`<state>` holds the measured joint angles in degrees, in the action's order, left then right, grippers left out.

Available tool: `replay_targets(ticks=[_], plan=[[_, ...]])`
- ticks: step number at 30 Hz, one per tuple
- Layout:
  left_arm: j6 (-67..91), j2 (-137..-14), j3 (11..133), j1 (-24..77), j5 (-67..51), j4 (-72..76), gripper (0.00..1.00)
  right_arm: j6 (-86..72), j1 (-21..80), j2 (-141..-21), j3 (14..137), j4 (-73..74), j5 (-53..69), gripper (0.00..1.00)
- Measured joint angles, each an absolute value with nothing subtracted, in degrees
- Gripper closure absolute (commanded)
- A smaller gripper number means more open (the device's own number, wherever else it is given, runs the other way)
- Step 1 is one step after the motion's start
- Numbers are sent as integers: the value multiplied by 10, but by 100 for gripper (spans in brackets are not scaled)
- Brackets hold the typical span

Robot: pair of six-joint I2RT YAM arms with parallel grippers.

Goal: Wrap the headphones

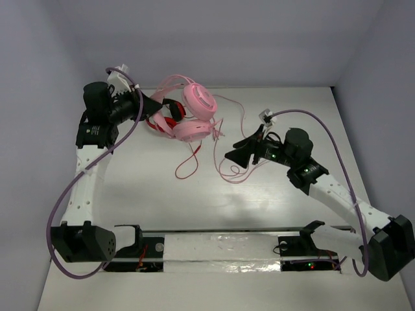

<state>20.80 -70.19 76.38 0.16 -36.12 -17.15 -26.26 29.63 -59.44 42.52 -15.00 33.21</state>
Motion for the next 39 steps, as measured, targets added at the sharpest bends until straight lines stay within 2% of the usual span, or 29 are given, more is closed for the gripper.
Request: replay_targets(ticks=[8,13,22,26,27,29,30,32,34,39], plan=[[222,-696,732,4,-390,-143,100,-229,308,-621,451,-128,287,19],[222,-694,698,4,-389,-146,100,-206,312,-616,469,-119,289,16],[232,-696,712,4,-394,-143,100,-181,353,-676,459,-116,316,13],[235,-696,713,4,-401,-143,100,-178,353,-710,459,-127,315,25],[236,-696,713,4,-402,-143,100,-178,353,-717,459,-133,315,41],[240,-696,713,4,-404,-141,100,-178,353,-734,459,-148,315,62],[244,-696,711,4,-405,-137,100,-180,353,-742,458,-153,313,71],[255,-695,701,4,-408,-120,100,-186,353,-754,452,-170,310,83],[270,-691,682,4,-406,-103,100,-193,353,-760,443,-181,308,81],[317,-657,611,4,-400,-79,100,-204,353,-774,440,-203,306,36]])
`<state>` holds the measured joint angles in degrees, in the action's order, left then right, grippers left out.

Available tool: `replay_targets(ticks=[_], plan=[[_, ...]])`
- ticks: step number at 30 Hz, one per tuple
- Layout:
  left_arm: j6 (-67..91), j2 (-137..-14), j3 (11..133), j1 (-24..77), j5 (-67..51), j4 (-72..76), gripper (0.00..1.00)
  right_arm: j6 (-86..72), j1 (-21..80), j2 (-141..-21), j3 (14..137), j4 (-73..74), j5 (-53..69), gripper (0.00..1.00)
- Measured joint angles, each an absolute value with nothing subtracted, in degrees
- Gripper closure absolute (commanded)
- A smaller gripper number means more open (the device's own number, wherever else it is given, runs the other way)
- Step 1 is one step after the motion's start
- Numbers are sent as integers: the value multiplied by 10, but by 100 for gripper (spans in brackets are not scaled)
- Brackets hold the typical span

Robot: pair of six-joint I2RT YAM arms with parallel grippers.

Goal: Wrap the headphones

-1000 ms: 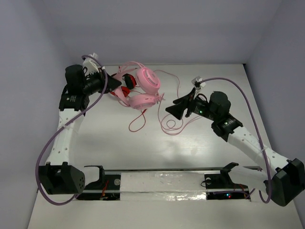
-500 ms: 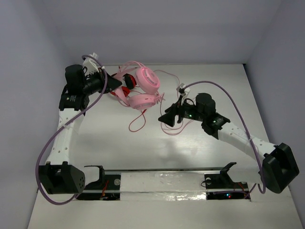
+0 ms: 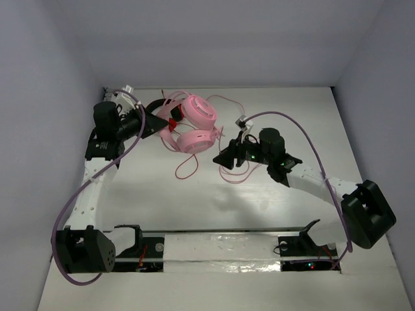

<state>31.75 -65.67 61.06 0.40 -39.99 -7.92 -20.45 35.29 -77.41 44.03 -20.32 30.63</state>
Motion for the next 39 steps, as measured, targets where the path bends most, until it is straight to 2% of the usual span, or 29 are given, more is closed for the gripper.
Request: replay_targets(ticks=[8,18,22,24,34,37,38,39], plan=[[393,-639,608,-16,-431,-47,100,-203,353,-846,456,-237,297,38],[499,-632,691,-54,-484,20,100,-191,310,-887,501,-296,302,38],[517,-632,712,-54,-498,24,100,-192,295,-909,514,-310,326,34],[525,-632,724,-55,-500,24,100,-195,295,-922,517,-320,338,28],[557,-634,780,-61,-503,40,100,-255,297,-947,476,-406,384,28],[564,-642,788,-61,-505,46,100,-271,300,-950,453,-426,391,33],[566,-644,788,-61,-505,49,100,-274,302,-952,448,-428,391,39],[569,-648,788,-61,-504,50,100,-277,303,-953,445,-429,389,52]])
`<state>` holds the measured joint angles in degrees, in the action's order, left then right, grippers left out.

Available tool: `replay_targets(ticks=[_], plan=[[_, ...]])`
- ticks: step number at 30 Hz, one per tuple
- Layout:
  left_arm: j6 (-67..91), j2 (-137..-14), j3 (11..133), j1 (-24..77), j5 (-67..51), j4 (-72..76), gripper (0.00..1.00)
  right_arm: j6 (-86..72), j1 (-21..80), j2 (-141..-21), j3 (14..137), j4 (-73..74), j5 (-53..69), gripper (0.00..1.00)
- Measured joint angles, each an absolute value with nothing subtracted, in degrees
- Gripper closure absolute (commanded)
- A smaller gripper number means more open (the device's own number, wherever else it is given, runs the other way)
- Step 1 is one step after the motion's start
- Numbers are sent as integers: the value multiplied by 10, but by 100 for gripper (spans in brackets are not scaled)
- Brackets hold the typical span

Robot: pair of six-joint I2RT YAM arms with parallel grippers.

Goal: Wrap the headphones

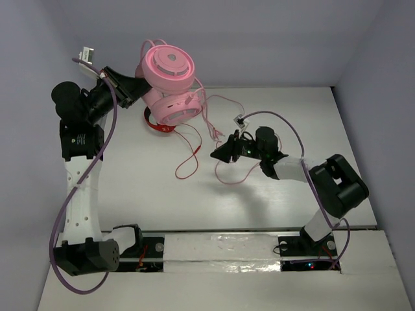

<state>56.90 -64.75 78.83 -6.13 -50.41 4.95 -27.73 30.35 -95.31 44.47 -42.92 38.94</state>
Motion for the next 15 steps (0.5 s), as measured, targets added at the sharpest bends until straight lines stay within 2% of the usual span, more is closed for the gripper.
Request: replay_targets(ticks=[2,3,6,9,15], plan=[[573,-653,788,-62,-502,50,100,-281,305,-953,439,-430,383,71],[574,-655,788,-63,-500,50,100,-285,305,-953,435,-431,378,84],[578,-660,787,-65,-486,51,100,-294,310,-949,423,-427,349,100],[590,-658,764,-65,-461,80,100,-295,332,-931,423,-383,296,100],[585,-644,653,-59,-376,88,100,-297,374,-868,470,-201,149,100]])
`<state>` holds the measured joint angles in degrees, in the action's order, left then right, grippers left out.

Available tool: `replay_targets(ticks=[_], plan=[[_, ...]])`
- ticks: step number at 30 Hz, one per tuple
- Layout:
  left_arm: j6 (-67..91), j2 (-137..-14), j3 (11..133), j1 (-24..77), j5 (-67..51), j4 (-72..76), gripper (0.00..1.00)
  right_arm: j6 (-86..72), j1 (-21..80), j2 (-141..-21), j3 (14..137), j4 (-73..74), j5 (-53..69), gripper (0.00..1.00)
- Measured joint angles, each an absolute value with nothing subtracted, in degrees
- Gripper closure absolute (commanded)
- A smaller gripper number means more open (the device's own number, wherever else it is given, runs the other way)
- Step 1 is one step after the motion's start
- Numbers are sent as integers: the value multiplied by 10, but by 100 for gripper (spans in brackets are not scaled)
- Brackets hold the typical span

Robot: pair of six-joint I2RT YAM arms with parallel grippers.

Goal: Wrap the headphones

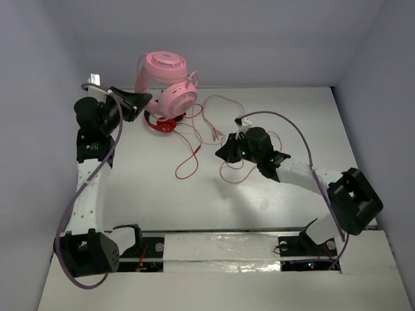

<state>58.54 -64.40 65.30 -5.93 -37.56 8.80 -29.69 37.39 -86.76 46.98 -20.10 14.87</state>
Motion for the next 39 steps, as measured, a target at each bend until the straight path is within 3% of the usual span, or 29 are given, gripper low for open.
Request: replay_targets(ticks=[9,23,39], plan=[[526,-621,495,9,-164,34,100,-279,427,-815,528,32,-21,100],[396,-660,482,156,60,19,100,-206,621,-779,707,314,-155,100],[267,-699,501,203,-18,-71,100,-147,627,-772,804,427,-294,100]])
